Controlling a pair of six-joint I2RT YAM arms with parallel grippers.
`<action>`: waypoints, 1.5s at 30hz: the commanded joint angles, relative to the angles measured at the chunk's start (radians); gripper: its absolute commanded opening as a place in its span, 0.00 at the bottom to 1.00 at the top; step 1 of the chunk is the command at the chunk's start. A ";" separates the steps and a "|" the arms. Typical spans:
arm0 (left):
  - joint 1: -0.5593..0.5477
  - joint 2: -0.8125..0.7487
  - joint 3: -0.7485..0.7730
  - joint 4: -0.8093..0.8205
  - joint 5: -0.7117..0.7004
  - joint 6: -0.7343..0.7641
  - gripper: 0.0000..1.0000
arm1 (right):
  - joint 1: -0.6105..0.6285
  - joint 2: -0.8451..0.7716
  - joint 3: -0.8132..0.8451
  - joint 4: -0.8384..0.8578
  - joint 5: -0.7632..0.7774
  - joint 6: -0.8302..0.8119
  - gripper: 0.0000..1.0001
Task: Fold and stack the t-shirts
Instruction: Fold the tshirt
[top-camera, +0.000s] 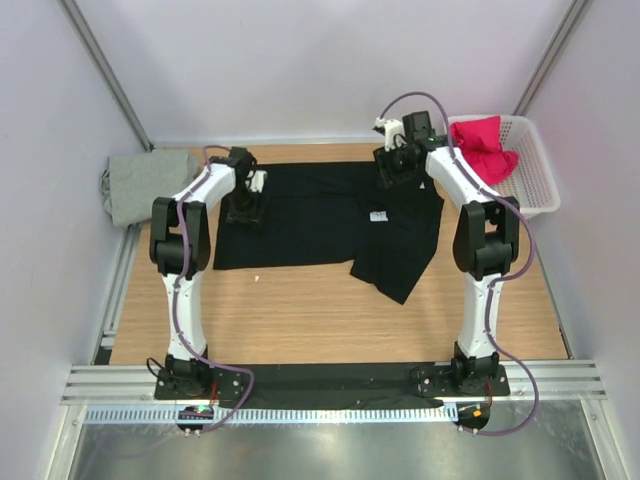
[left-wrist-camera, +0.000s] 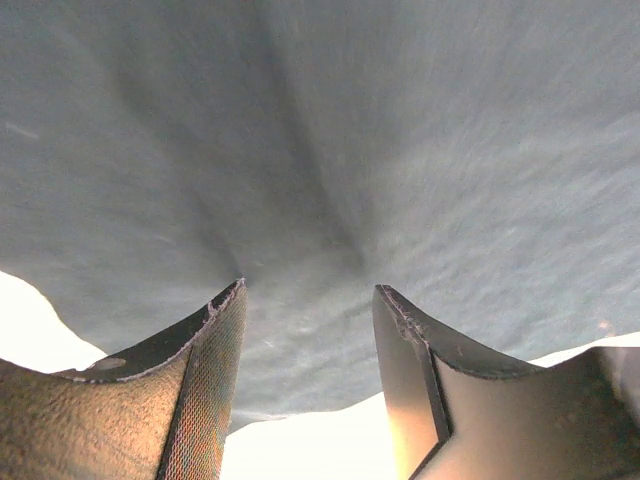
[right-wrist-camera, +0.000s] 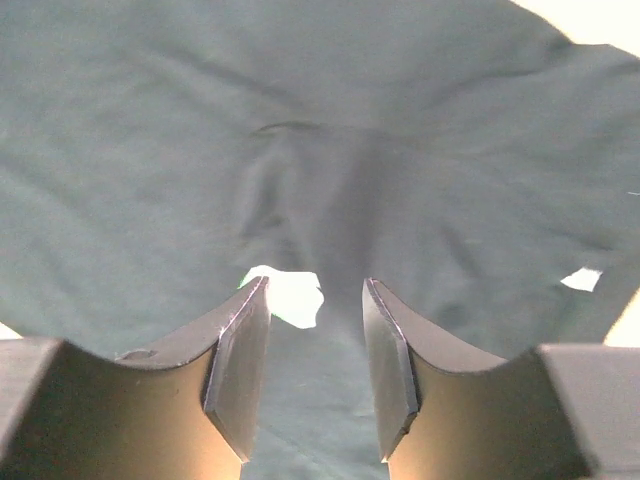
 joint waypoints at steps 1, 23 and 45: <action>0.003 -0.063 -0.057 0.004 0.063 -0.029 0.55 | 0.033 0.012 -0.001 -0.014 -0.043 -0.018 0.48; 0.003 -0.049 -0.053 0.013 0.050 -0.039 0.56 | 0.092 0.093 -0.061 -0.040 -0.008 -0.045 0.48; 0.003 -0.041 -0.051 0.019 0.046 -0.043 0.56 | 0.118 0.154 -0.006 0.017 0.015 -0.021 0.41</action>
